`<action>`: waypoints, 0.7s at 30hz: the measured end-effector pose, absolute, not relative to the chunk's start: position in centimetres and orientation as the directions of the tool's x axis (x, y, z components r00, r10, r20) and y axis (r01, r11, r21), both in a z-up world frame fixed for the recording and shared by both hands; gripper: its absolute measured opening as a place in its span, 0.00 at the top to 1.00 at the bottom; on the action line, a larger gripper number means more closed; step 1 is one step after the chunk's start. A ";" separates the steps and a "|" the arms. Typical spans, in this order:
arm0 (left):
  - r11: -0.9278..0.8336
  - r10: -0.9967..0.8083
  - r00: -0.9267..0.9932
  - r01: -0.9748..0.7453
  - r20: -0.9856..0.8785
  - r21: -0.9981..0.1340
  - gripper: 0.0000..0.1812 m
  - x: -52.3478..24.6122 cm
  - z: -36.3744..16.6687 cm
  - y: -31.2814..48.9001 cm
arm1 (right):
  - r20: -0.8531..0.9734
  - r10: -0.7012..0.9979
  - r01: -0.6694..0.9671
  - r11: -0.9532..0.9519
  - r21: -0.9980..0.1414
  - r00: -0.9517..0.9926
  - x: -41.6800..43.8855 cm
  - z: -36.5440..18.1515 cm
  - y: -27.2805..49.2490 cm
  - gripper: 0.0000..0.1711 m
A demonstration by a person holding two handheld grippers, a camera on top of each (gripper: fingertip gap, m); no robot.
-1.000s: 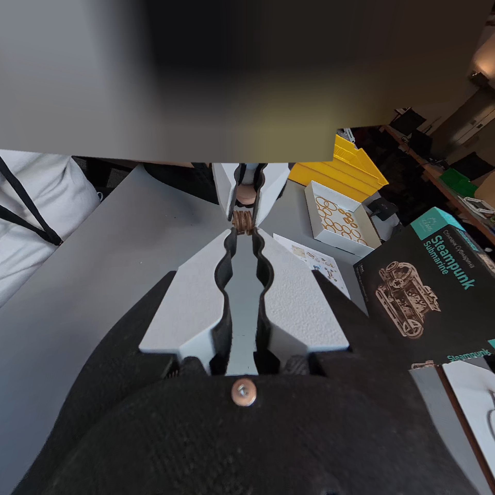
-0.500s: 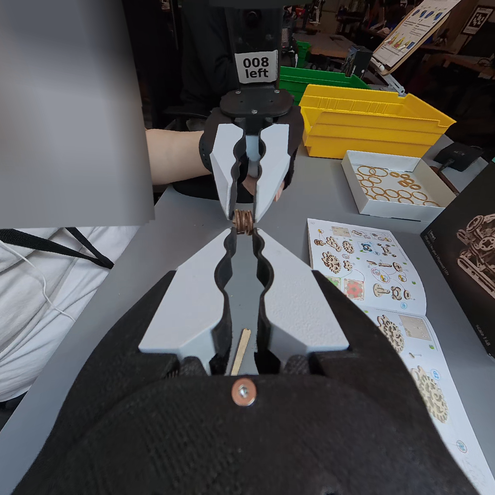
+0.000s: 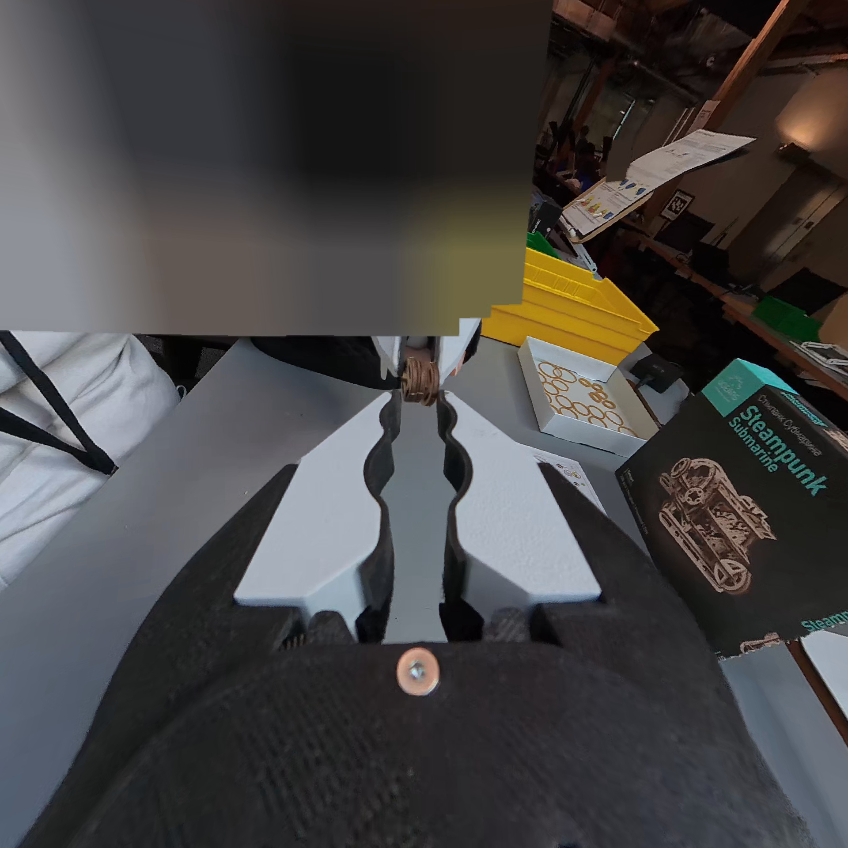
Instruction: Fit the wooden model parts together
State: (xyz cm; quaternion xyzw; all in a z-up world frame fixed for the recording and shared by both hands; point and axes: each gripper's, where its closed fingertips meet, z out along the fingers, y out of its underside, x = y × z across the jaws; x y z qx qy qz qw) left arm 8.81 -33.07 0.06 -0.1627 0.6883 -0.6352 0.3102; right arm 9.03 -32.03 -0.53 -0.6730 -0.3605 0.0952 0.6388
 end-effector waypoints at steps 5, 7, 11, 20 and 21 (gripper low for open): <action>0.198 -0.610 -0.730 0.235 -0.308 -0.951 0.95 8.3 0.2 -33.2 | 0.400 0.583 0.419 0.109 -0.901 0.707 8.5 0.0 -32.3 0.94; 0.268 -0.622 -0.684 0.272 -0.382 -0.924 0.95 8.4 0.2 -32.9 | 0.446 0.556 0.452 0.138 -0.881 0.701 8.6 0.4 -32.5 0.94; 0.349 -0.608 -0.645 0.305 -0.462 -0.886 0.95 8.2 0.0 -33.1 | 0.521 0.532 0.533 0.147 -0.833 0.667 8.4 0.3 -32.7 0.94; 0.506 -0.540 -0.604 0.324 -0.587 -0.799 0.94 8.2 -1.6 -33.7 | 0.646 0.514 0.701 0.115 -0.704 0.564 8.2 -1.3 -32.7 0.94; 0.511 -0.537 -0.605 0.322 -0.589 -0.797 0.94 8.2 -1.6 -33.7 | 0.645 0.517 0.701 0.114 -0.704 0.563 8.2 -1.4 -32.7 0.94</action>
